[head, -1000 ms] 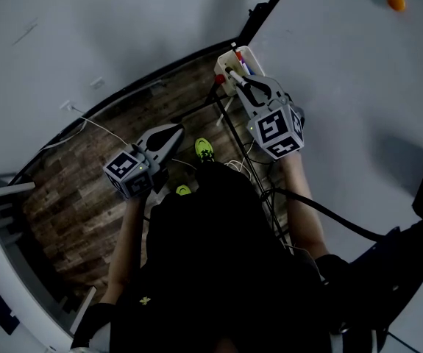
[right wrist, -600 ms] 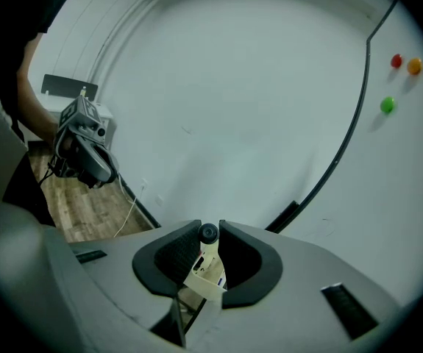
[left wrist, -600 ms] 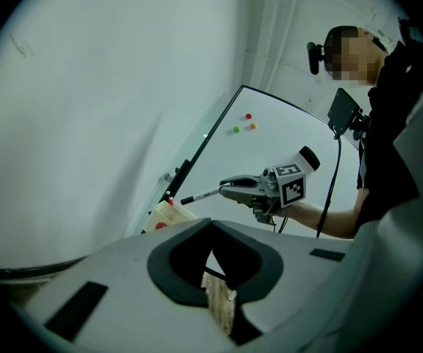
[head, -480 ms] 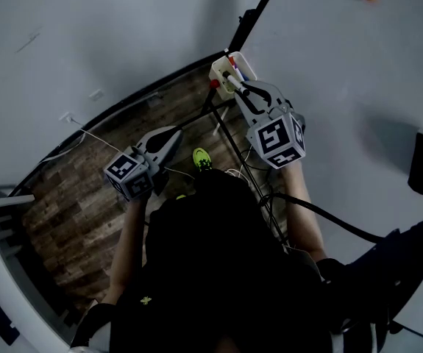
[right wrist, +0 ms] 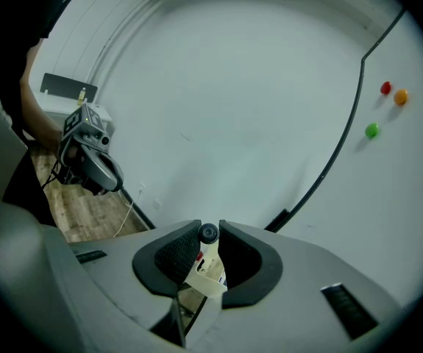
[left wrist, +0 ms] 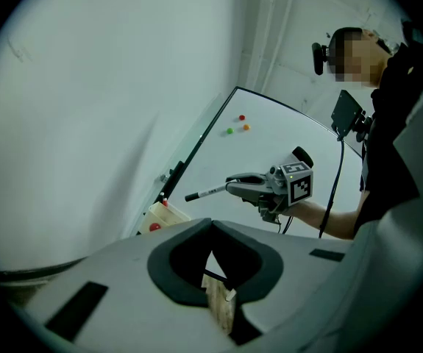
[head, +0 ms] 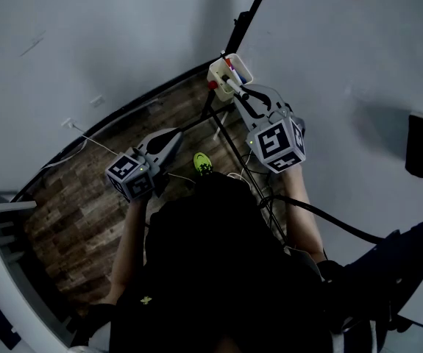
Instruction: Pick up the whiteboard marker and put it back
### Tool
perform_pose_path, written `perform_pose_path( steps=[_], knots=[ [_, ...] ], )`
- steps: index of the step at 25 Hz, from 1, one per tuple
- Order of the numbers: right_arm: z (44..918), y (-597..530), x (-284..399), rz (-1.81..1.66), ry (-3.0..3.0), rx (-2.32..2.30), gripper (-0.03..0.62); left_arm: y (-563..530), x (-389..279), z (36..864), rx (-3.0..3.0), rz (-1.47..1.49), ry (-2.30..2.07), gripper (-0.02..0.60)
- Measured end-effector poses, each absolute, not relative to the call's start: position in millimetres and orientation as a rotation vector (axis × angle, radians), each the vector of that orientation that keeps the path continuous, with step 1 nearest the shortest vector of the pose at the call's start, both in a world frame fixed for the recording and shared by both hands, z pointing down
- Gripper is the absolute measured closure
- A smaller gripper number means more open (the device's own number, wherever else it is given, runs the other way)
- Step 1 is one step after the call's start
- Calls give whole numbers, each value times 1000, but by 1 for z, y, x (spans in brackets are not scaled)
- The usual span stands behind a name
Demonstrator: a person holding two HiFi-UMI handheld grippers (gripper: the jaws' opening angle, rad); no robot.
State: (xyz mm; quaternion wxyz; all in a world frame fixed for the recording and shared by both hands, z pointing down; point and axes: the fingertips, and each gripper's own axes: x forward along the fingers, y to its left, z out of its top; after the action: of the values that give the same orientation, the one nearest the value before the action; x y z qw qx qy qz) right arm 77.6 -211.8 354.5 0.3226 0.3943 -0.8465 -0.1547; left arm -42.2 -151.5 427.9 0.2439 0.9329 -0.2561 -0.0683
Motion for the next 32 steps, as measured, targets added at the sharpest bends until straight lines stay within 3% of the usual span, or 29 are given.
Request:
perform_pose_path(
  steps=[32],
  knots=[
    [345, -198, 88, -468, -2210, 1066, 500, -135, -34, 433, 2494, -252, -657, 561]
  ],
)
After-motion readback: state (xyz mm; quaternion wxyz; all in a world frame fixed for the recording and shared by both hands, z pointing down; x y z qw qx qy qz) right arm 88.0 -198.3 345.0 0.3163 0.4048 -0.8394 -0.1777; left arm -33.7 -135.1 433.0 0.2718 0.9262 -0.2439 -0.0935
